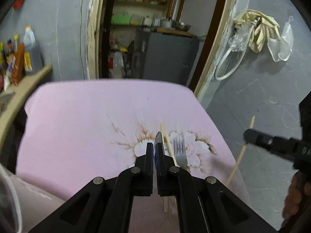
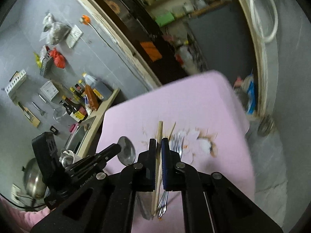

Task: Organize utensils
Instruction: 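Lift the spoon, fork and chopstick and carry them over the white caddy with both tools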

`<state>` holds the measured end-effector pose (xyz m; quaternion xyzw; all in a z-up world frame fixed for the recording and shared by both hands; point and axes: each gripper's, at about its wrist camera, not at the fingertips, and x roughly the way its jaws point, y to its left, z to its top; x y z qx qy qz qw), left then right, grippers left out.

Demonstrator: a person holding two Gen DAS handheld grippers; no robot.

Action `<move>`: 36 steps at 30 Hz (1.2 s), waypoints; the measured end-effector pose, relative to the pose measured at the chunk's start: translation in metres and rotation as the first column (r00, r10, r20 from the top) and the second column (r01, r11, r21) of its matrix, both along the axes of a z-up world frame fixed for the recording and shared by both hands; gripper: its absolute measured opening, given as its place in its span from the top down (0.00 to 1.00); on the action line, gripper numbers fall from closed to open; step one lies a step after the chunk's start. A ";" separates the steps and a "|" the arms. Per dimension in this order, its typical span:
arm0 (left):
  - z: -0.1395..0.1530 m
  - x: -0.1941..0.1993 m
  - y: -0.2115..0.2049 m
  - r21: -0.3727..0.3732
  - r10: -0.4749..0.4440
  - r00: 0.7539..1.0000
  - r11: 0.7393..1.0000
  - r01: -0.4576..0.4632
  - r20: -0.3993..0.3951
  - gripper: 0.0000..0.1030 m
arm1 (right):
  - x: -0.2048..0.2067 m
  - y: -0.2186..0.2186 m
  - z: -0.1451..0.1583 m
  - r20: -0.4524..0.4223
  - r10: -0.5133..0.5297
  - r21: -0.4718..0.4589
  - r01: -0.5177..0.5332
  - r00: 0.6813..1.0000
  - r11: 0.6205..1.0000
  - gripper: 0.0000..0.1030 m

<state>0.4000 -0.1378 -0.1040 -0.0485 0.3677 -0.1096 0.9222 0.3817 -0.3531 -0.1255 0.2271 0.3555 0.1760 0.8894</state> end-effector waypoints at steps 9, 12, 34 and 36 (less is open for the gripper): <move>0.050 -0.022 0.006 0.032 0.076 0.977 0.996 -0.084 0.198 0.98 | -0.023 -0.002 0.069 0.174 -0.056 -0.085 0.072 0.983 0.994 0.96; 0.071 -0.029 0.015 0.019 0.098 0.965 0.994 -0.106 0.244 0.98 | -0.029 0.006 0.090 0.232 -0.071 -0.076 0.091 0.970 0.993 0.96; 0.188 -0.091 0.147 -0.004 0.193 0.864 0.976 -0.216 0.465 0.98 | -0.075 0.157 0.200 0.487 -0.021 -0.120 0.091 0.873 0.989 0.96; 0.193 -0.096 0.162 0.004 0.202 0.854 0.973 -0.232 0.479 0.98 | -0.077 0.174 0.202 0.497 -0.010 -0.126 0.084 0.868 0.989 0.96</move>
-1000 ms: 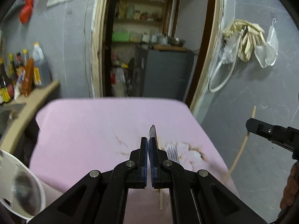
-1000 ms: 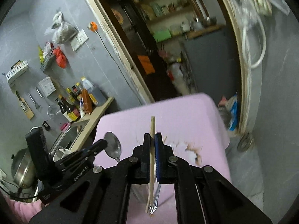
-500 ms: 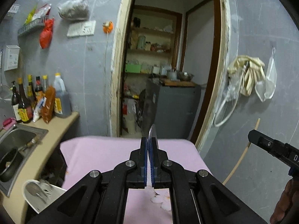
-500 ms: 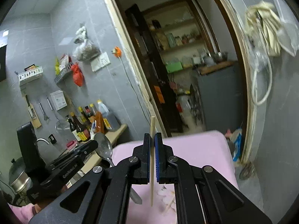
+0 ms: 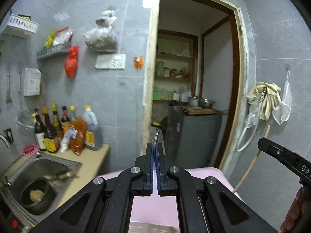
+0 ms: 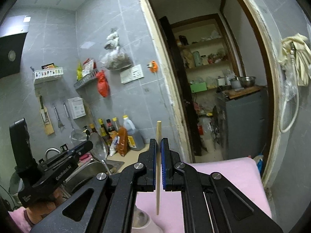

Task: Organize utensils
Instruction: 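Lift the spoon, fork and chopstick and carry them over the white caddy with both tools, then open both tools to drop the utensils into the white caddy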

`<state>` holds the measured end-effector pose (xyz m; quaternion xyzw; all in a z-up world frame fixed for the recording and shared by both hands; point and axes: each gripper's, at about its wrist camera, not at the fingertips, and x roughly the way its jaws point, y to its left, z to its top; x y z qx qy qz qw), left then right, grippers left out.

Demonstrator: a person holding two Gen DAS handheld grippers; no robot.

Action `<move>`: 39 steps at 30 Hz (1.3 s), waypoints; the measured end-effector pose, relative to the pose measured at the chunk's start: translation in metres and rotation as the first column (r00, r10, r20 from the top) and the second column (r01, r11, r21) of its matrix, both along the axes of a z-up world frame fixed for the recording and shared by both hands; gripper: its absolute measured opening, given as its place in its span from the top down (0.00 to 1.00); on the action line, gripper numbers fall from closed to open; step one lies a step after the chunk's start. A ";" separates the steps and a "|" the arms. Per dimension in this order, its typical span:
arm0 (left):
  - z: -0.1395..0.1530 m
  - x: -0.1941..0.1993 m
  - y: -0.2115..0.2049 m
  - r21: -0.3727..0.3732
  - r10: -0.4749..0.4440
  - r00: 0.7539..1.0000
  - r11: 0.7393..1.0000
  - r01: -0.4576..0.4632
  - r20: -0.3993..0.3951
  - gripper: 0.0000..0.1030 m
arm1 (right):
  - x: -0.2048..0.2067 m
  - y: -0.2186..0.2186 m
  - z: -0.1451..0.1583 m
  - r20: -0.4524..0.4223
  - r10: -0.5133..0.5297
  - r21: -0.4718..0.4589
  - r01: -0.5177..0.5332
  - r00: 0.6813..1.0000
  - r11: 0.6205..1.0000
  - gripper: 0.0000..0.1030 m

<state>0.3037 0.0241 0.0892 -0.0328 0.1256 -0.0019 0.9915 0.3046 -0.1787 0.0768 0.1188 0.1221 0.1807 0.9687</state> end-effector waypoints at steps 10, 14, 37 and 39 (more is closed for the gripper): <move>-0.001 -0.021 0.071 0.025 0.090 0.996 0.996 -0.090 0.016 0.98 | -0.002 0.068 -0.016 -0.005 0.018 -0.042 -0.018 1.000 0.999 0.96; -0.011 -0.022 0.089 0.032 0.109 0.994 0.994 -0.109 0.001 0.98 | 0.002 0.085 -0.030 -0.018 -0.003 -0.071 0.002 1.000 0.997 0.96; -0.101 -0.011 0.088 0.187 0.054 0.998 0.981 -0.050 -0.018 0.98 | 0.022 0.126 -0.110 -0.086 -0.038 -0.156 0.024 0.996 0.987 0.96; -0.110 -0.012 0.085 0.194 0.041 0.999 0.980 -0.037 -0.017 0.97 | 0.023 0.127 -0.116 -0.094 -0.034 -0.166 0.018 0.995 0.986 0.96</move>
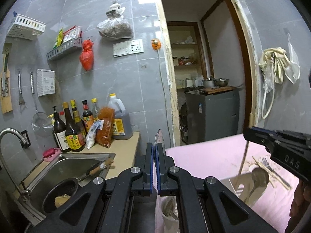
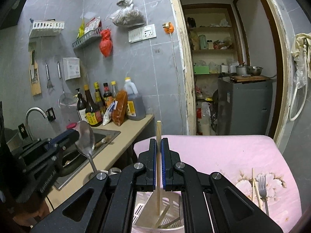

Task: Organize utensils
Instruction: 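Open both tools to drop the utensils into the white caddy, then move both tools back over the last chopstick and fork on the cloth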

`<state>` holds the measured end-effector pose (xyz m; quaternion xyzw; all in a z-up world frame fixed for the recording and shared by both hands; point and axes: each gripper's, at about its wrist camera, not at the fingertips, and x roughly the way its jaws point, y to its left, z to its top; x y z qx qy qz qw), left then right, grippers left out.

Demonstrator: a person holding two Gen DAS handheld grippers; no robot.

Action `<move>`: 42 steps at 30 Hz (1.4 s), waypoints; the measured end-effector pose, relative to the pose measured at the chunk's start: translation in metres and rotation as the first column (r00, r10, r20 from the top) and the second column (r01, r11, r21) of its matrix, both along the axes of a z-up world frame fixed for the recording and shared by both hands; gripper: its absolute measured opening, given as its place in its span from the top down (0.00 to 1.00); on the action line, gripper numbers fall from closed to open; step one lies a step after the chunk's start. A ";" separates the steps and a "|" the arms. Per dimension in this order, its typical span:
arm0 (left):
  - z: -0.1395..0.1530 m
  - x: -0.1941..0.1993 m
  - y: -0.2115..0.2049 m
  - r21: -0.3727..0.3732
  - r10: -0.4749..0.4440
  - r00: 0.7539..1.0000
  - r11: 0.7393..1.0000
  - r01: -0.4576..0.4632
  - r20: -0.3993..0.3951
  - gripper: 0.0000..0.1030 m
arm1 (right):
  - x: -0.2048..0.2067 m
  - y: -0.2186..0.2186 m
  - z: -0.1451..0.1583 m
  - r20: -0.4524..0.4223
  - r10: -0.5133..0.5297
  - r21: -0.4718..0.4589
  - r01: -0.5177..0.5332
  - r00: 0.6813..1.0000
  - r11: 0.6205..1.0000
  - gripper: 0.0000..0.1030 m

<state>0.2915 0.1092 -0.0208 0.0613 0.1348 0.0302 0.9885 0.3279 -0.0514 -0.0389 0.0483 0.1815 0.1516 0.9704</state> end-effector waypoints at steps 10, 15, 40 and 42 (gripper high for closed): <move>-0.027 0.004 -0.011 0.005 -0.087 0.992 0.996 0.088 -0.087 0.97 | 0.008 -0.003 -0.015 -0.057 0.015 0.023 -0.014 0.998 1.000 0.96; -0.023 0.007 0.001 -0.120 -0.155 0.979 0.983 0.139 -0.133 0.94 | 0.009 -0.009 -0.013 -0.076 0.028 0.065 -0.023 0.997 0.998 0.94; 0.038 0.000 -0.047 -0.357 -0.191 0.979 0.921 0.155 -0.068 0.21 | -0.044 -0.136 0.052 0.072 -0.210 0.111 0.201 0.975 0.973 0.13; 0.041 -0.001 -0.060 -0.353 -0.190 0.980 0.922 0.158 -0.057 0.16 | -0.050 -0.149 0.056 0.099 -0.229 0.080 0.221 0.968 0.972 0.09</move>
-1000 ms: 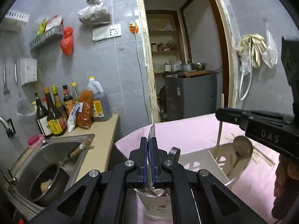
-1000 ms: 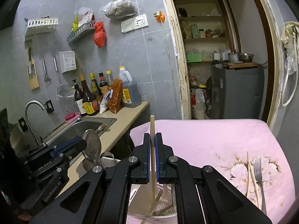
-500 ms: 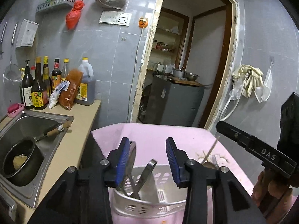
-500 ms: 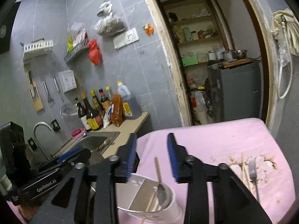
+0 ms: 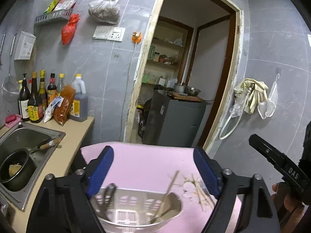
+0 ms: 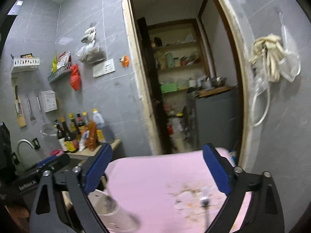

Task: Organize utensils
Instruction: 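Move both tools back over the last chopstick and fork on the cloth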

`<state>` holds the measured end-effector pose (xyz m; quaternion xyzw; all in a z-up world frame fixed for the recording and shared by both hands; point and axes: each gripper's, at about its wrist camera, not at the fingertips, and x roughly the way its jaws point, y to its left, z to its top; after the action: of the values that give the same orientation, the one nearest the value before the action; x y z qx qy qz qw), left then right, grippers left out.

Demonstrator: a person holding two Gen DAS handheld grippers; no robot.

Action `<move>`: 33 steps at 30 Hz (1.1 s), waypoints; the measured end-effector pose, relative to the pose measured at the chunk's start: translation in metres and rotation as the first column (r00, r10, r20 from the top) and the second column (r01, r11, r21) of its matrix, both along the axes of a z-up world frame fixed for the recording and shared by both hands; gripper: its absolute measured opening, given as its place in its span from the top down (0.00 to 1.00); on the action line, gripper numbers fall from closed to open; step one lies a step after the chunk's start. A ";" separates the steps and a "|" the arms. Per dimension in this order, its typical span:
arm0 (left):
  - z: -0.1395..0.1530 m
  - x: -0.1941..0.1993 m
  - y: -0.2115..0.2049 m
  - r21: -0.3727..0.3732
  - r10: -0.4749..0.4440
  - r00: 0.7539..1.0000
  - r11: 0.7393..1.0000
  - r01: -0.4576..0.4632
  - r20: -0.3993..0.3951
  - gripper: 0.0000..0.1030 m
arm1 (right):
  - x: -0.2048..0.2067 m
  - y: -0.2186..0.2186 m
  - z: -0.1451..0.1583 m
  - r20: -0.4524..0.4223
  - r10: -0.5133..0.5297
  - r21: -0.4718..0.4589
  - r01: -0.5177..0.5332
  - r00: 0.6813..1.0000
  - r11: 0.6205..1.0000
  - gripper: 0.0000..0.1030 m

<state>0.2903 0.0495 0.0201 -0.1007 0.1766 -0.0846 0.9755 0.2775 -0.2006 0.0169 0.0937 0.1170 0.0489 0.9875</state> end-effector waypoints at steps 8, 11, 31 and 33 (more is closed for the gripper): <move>0.005 -0.009 -0.058 0.044 0.047 0.996 0.998 -0.051 0.077 0.03 | -0.014 -0.046 0.010 0.056 -0.054 -0.084 0.059 0.997 0.995 0.01; 0.002 -0.013 -0.079 0.069 0.050 0.994 0.996 -0.056 0.094 0.02 | -0.017 -0.067 0.007 0.047 -0.052 -0.092 0.056 0.998 0.994 0.01; -0.054 0.025 -0.182 0.168 0.017 0.999 0.986 -0.011 -0.029 0.01 | 0.035 -0.175 -0.087 -0.197 0.001 -0.041 -0.009 0.980 0.999 0.01; -0.061 0.031 -0.188 0.177 0.010 0.999 0.984 -0.001 -0.048 0.01 | 0.040 -0.181 -0.096 -0.217 0.008 -0.030 -0.015 0.976 0.999 0.02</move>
<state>0.3211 -0.1385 -0.0409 -0.0164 0.2071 -0.0634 0.9761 0.3179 -0.3812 -0.0790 0.0820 0.2252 0.0421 0.9699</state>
